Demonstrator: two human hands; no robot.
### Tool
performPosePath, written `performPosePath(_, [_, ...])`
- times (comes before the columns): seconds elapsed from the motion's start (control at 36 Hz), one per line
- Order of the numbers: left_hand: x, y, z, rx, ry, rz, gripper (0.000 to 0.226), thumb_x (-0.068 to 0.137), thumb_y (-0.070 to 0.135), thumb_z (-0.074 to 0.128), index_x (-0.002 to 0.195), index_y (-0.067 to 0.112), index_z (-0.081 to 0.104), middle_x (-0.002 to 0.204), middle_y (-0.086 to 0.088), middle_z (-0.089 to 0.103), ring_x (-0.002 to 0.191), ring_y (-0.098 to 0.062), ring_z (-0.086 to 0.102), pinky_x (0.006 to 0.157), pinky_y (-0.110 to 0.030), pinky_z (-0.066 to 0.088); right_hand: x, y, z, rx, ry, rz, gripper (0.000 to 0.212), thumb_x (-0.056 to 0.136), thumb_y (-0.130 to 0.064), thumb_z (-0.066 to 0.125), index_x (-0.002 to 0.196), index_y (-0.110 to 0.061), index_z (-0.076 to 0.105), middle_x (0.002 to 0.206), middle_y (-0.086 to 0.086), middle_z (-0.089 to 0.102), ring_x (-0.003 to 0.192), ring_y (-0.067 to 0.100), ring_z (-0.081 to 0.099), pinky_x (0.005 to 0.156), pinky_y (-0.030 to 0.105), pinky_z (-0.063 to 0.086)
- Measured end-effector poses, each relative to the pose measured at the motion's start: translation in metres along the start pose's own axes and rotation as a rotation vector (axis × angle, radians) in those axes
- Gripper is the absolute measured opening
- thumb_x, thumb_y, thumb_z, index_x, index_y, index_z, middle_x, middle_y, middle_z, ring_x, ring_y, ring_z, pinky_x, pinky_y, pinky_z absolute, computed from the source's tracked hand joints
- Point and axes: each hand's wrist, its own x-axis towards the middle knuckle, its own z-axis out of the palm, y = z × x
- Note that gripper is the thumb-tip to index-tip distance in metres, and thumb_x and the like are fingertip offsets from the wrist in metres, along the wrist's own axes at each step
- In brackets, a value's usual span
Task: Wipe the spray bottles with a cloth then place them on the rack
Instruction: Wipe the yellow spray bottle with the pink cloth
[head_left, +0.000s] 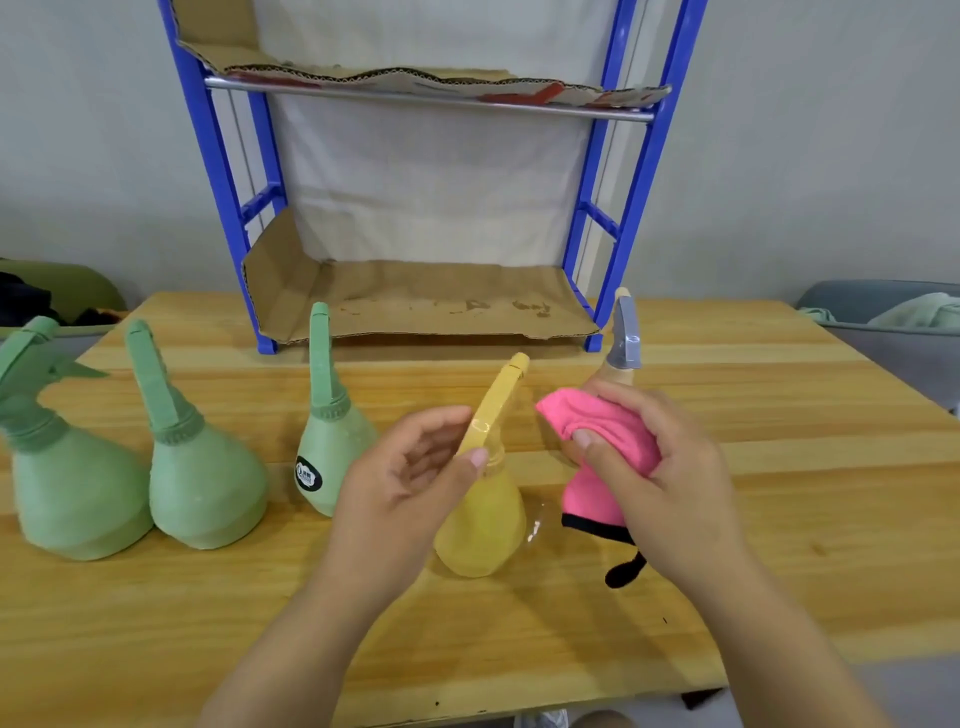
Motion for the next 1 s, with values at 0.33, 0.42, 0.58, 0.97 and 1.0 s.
performPosePath(0.33, [0.004,0.004,-0.004,-0.123,0.008,0.005,0.024,0.075,0.012,0.059,0.097,0.011,0.069,0.087,0.005,0.076,0.084,-0.006,0.069,0.077,-0.02,0.055,0.0,-0.012,0.035,0.038,0.212,-0.233,0.027,0.082,-0.019,0.072,0.107,-0.013,0.069,0.102,-0.002,0.06,0.098,0.005,0.055,0.087,0.011,0.042])
performPosePath(0.42, [0.005,0.003,-0.005,-0.109,0.017,-0.013,0.026,0.074,0.015,0.06,0.098,0.014,0.07,0.09,0.004,0.074,0.09,-0.01,0.067,0.087,-0.027,0.053,-0.005,-0.012,0.049,0.047,0.184,-0.3,0.024,0.084,-0.021,0.067,0.104,-0.008,0.07,0.1,0.004,0.062,0.095,0.008,0.057,0.085,0.016,0.046])
performPosePath(0.58, [0.005,0.002,-0.009,-0.099,-0.01,-0.029,0.025,0.076,0.02,0.06,0.094,0.025,0.076,0.103,-0.005,0.073,0.106,-0.02,0.065,0.095,-0.029,0.05,-0.016,-0.01,0.059,0.004,0.153,-0.44,0.021,0.085,-0.017,0.067,0.1,-0.003,0.07,0.097,0.008,0.063,0.089,0.018,0.061,0.076,0.029,0.052])
performPosePath(0.97, [0.005,0.005,-0.004,-0.095,-0.006,-0.02,0.021,0.076,0.018,0.064,0.097,0.013,0.067,0.088,0.006,0.073,0.083,-0.007,0.068,0.077,-0.021,0.056,-0.02,-0.002,0.057,-0.002,0.089,-0.363,0.022,0.086,-0.022,0.064,0.099,-0.006,0.069,0.098,0.003,0.06,0.089,0.01,0.057,0.077,0.016,0.048])
performPosePath(1.0, [0.005,0.006,-0.002,-0.064,-0.005,-0.01,0.022,0.076,0.021,0.069,0.097,0.015,0.067,0.089,0.007,0.073,0.082,-0.006,0.068,0.074,-0.02,0.056,-0.019,-0.002,0.056,-0.009,0.087,-0.37,0.022,0.085,-0.022,0.064,0.099,-0.006,0.069,0.098,0.004,0.06,0.089,0.011,0.057,0.077,0.018,0.048])
